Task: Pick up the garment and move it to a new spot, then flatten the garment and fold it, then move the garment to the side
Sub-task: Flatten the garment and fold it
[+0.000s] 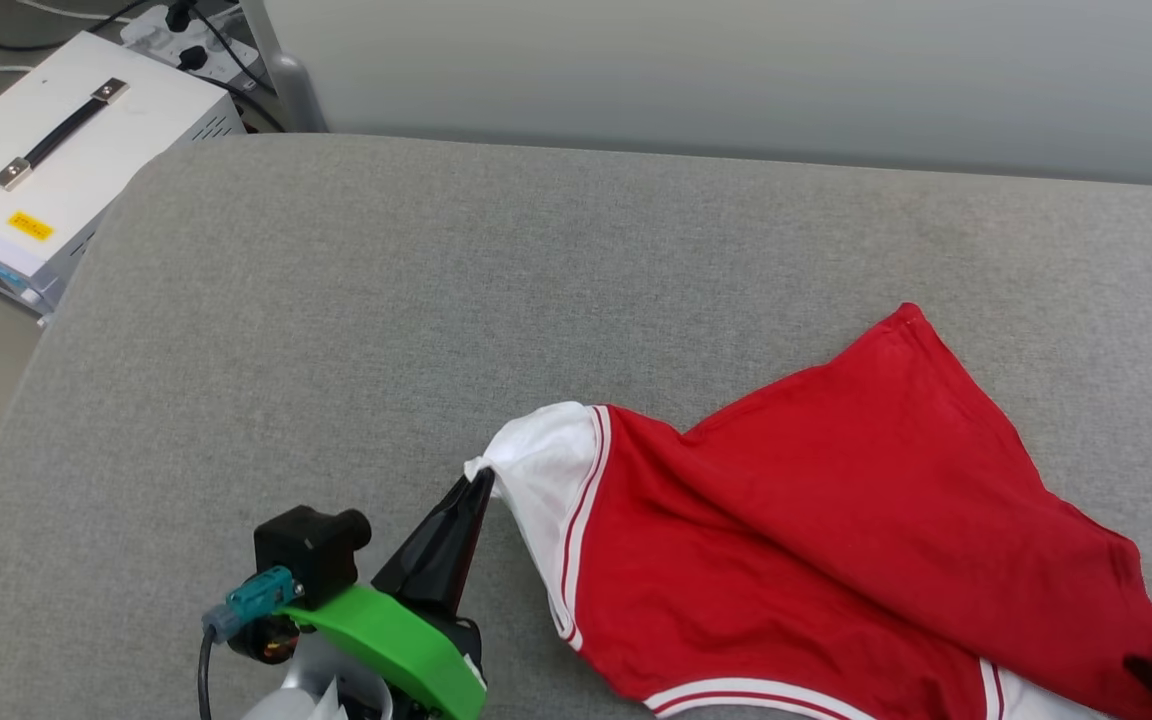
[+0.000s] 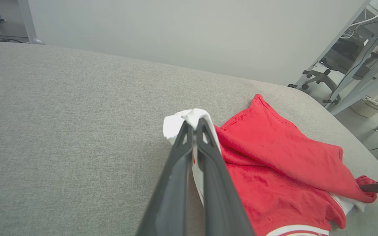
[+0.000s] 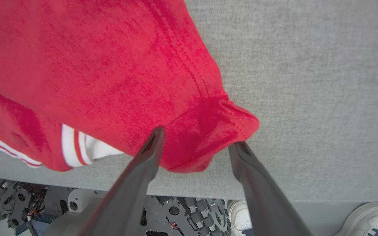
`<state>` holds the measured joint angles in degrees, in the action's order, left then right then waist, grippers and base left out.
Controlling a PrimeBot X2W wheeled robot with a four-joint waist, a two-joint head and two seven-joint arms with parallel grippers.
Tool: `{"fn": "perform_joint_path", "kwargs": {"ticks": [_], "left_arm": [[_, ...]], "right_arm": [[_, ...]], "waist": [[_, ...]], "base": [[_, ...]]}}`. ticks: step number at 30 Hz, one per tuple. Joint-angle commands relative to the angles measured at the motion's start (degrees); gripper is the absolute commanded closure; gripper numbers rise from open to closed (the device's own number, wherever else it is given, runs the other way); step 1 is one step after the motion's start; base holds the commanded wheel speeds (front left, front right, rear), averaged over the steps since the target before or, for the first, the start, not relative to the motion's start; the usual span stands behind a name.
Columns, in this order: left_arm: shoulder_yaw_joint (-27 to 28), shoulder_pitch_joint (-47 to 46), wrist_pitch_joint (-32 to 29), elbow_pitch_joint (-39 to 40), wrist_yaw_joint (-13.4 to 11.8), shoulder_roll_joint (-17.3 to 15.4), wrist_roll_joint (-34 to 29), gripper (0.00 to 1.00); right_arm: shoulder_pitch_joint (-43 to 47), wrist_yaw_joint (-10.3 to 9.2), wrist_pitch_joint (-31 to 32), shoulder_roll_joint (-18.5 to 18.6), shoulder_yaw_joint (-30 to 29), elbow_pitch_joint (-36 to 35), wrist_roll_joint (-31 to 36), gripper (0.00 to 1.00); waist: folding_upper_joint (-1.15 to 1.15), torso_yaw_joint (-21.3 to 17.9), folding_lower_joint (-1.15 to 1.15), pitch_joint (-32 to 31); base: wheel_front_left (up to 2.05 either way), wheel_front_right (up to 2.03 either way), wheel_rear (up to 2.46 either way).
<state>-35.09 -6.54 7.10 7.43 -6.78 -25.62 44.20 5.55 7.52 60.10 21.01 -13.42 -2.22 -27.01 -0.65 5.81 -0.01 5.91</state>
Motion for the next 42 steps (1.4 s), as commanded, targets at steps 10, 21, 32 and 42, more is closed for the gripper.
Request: {"fn": "perform_joint_path", "kwargs": {"ticks": [10,21,32,42], "left_arm": [[0.27,-2.81,-0.33,2.17,0.27,-1.76,-1.90,1.00],[-1.13,-6.95,-0.88,6.49,0.96,-0.51,-3.58,1.00],[-1.74,-7.93,0.48,4.93,2.77,2.39,-1.10,1.00],[-2.48,-8.22,1.43,2.28,3.44,3.49,-0.75,1.00]], "right_arm": [[-15.21,-0.03,-0.14,5.56,4.37,-6.24,-5.81,0.00],[-33.40,-0.03,6.03,9.14,10.99,1.42,-1.63,0.00],[-38.15,-0.03,6.81,11.94,15.84,9.83,1.23,0.00],[-35.67,-0.03,8.28,14.58,20.66,13.58,0.30,1.00]], "waist": [[0.65,3.35,0.01,5.99],[0.65,11.06,0.01,15.96],[0.65,15.11,0.01,19.37],[0.65,16.19,0.01,19.78]], "base": [[0.00,0.00,0.00],[0.00,0.00,0.00],[0.00,0.00,0.00],[0.00,0.00,0.00]]}}
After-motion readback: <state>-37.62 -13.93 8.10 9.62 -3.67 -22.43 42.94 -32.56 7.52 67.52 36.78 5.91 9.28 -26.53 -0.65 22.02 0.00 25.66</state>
